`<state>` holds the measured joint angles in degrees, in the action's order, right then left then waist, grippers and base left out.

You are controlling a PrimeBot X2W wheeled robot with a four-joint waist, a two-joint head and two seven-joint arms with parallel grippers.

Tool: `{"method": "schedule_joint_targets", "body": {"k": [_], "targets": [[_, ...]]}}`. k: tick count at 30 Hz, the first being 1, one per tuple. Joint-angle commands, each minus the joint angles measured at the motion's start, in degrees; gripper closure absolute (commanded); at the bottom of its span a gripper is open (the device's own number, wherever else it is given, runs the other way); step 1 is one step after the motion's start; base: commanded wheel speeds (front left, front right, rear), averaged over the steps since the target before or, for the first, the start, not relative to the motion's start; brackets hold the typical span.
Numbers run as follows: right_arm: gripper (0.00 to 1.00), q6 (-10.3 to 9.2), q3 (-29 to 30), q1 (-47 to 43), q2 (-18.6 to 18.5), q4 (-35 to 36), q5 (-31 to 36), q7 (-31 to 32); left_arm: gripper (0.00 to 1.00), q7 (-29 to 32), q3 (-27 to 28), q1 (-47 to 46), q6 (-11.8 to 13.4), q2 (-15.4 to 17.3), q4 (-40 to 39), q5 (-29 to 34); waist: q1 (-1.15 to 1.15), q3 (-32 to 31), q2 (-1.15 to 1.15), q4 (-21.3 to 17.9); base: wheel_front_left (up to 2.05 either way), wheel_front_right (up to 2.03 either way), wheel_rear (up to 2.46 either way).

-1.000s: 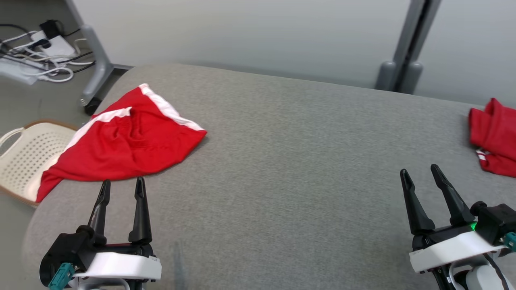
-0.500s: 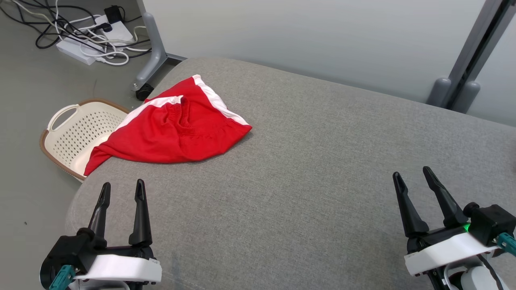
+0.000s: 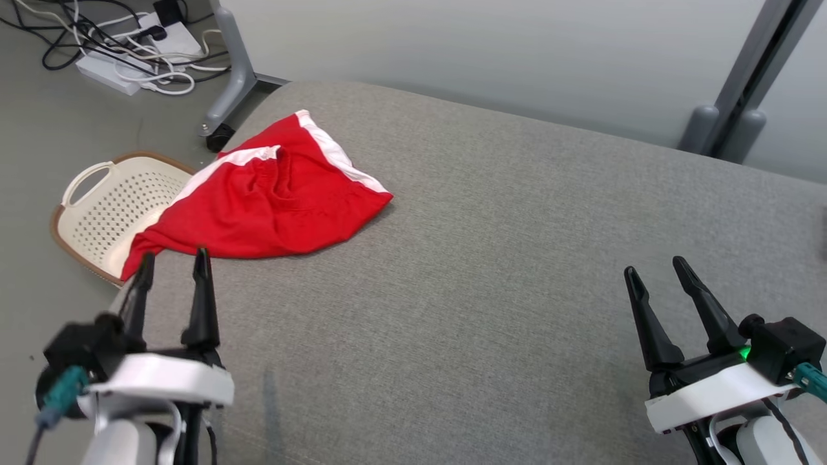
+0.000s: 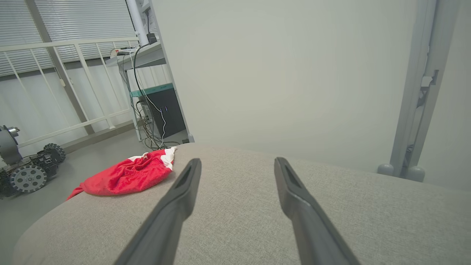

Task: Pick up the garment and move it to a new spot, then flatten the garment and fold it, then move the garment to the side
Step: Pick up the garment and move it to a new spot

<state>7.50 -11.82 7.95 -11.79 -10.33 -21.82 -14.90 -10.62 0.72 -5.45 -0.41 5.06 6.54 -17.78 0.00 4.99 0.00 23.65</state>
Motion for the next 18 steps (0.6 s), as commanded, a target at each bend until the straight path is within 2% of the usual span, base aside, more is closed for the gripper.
{"method": "schedule_joint_targets", "body": {"k": [1,4,6,11,18], "targets": [[0.00,0.00,-0.09,0.83,-0.67,-0.04,-0.38,-0.21,0.00,2.53,0.57,-3.22,-0.42,1.69,0.83,-0.57,0.00,1.40,0.00,-1.58,0.00,0.00,0.00],[0.00,0.00,-0.12,1.43,-0.69,0.09,-0.28,-0.21,0.00,5.36,1.28,-6.48,-1.12,2.80,1.96,-2.12,0.00,2.44,0.00,-2.74,0.00,0.00,0.00],[0.00,0.01,-0.22,1.92,-0.83,0.16,-0.20,-0.21,0.00,8.23,1.93,-9.54,-1.43,4.95,3.72,-2.38,0.00,3.65,0.00,-4.18,0.00,0.00,0.00],[0.00,0.01,0.04,3.93,-1.23,0.91,0.09,-0.21,0.00,15.83,4.70,-17.83,-2.77,7.74,9.38,-8.02,0.00,7.28,0.00,-8.29,0.00,0.00,0.00],[0.00,0.00,0.79,6.65,-1.92,1.93,0.40,-0.21,0.00,23.82,7.16,-28.72,-3.98,14.62,18.88,-11.47,0.00,13.28,0.00,-14.24,0.00,0.00,0.00]]}}
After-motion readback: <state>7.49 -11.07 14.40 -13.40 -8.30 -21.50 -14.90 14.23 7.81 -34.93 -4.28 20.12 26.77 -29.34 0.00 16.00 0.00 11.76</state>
